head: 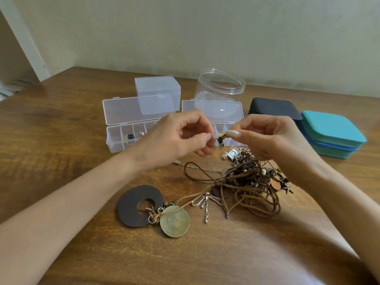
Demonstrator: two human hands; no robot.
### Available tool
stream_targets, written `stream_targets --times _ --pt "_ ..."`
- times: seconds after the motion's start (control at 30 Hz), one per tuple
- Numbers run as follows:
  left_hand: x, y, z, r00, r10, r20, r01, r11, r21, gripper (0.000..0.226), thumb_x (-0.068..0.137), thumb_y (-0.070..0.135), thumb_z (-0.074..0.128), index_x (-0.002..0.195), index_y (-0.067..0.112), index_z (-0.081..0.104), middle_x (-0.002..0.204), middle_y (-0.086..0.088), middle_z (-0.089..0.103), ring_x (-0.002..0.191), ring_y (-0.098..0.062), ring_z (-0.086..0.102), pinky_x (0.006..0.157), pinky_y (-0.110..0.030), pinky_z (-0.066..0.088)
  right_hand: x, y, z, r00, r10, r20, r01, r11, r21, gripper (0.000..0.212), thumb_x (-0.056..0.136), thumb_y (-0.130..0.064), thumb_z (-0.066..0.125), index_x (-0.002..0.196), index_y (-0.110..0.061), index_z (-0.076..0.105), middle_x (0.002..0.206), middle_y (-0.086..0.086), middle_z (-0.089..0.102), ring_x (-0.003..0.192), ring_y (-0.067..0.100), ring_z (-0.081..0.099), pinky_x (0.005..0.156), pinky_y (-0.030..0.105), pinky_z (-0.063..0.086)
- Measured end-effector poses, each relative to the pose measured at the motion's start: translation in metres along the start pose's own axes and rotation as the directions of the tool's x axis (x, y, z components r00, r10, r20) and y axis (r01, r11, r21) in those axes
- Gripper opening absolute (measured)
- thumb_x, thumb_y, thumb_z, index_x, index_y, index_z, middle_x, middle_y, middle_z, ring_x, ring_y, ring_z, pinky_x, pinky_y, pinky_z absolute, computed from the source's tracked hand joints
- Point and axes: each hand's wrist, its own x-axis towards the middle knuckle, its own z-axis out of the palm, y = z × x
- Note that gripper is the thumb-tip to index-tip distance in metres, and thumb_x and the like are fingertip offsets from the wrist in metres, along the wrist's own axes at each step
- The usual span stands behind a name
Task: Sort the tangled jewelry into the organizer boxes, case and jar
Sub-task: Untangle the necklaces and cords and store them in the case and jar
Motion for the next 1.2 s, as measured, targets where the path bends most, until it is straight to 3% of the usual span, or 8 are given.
stream_targets --times 0.2,0.37,0.53,0.63,0.77,0.87,0.97,1.2 --pt "-0.001 0.001 0.001 1.000 0.023 0.004 -0.024 0.995 0.096 0.010 0.084 0.005 0.064 0.091 0.013 0.063 0.081 -0.005 0.070 0.074 -0.017 0.070 0.072 -0.024 0.057 0.000 0.001 0.002 1.000 -0.015 0.010 0.015 1.000 0.006 0.029 0.063 -0.037 0.072 0.075 -0.010 0.070 0.047 -0.001 0.043 0.045 0.009 0.025 0.043 0.016 0.023" --pt "-0.001 0.000 0.001 0.998 0.057 -0.018 -0.056 0.997 0.056 0.007 0.087 0.003 0.061 0.092 0.006 0.062 0.078 -0.005 0.072 0.071 -0.019 0.071 0.067 -0.025 0.057 0.001 0.001 0.001 0.990 -0.046 0.135 0.053 0.997 -0.049 0.026 0.067 -0.029 0.073 0.088 -0.014 0.069 0.076 0.028 0.059 0.051 0.006 0.046 0.047 0.010 0.034" --pt "0.000 -0.001 0.001 0.997 0.079 -0.023 -0.079 0.997 0.004 0.006 0.087 0.001 0.058 0.093 0.002 0.059 0.075 -0.009 0.070 0.069 -0.022 0.071 0.063 -0.026 0.057 0.001 0.009 0.010 0.987 -0.051 0.155 0.058 0.997 -0.044 0.028 0.067 -0.029 0.074 0.088 -0.012 0.067 0.081 0.025 0.063 0.067 0.021 0.054 0.063 0.025 0.043" --pt "0.000 -0.001 0.002 0.997 0.072 -0.001 -0.072 0.997 0.007 0.006 0.089 0.002 0.056 0.093 0.006 0.057 0.076 -0.012 0.069 0.069 -0.023 0.071 0.064 -0.026 0.057 0.001 0.012 0.014 0.992 -0.073 0.105 0.070 0.997 0.029 0.019 0.068 -0.023 0.074 0.080 -0.011 0.066 0.071 0.015 0.060 0.063 0.019 0.047 0.054 0.020 0.038" --pt "-0.001 -0.001 0.003 0.998 0.064 0.024 -0.063 0.998 -0.023 0.008 0.090 0.001 0.054 0.095 0.006 0.056 0.083 -0.013 0.068 0.076 -0.022 0.071 0.069 -0.025 0.056 0.001 0.012 0.014 0.993 -0.101 0.065 0.100 0.995 0.021 0.017 0.069 -0.022 0.074 0.079 -0.013 0.064 0.074 0.003 0.069 0.067 0.017 0.060 0.063 0.021 0.050" --pt "-0.001 0.000 0.003 0.997 0.077 0.018 -0.077 0.996 -0.036 0.009 0.087 0.003 0.059 0.095 0.004 0.056 0.085 -0.012 0.069 0.077 -0.022 0.071 0.070 -0.024 0.056 -0.002 0.011 0.016 0.987 -0.161 0.008 0.161 0.982 -0.097 0.017 0.072 -0.028 0.074 0.082 -0.019 0.064 0.083 0.007 0.072 0.079 0.029 0.067 0.072 0.039 0.056" --pt "-0.001 -0.001 0.003 0.995 0.098 -0.007 -0.098 0.994 -0.053 0.008 0.086 0.000 0.059 0.093 0.000 0.056 0.082 -0.013 0.070 0.075 -0.023 0.071 0.068 -0.024 0.056 -0.005 0.010 0.018 0.973 -0.229 -0.020 0.221 0.957 -0.190 0.015 0.077 -0.025 0.074 0.083 -0.018 0.063 0.079 0.005 0.069 0.075 0.035 0.063 0.067 0.048 0.051" --pt "0.000 0.002 0.001 0.994 0.110 -0.027 -0.112 0.983 -0.143 0.015 0.079 0.012 0.061 0.090 0.002 0.059 0.080 -0.006 0.071 0.074 -0.023 0.071 0.068 -0.027 0.057 -0.006 0.001 0.014 0.975 -0.222 0.032 0.223 0.973 -0.054 0.021 0.073 -0.025 0.070 0.081 -0.007 0.061 0.068 0.009 0.065 0.057 0.009 0.057 0.054 0.013 0.042"
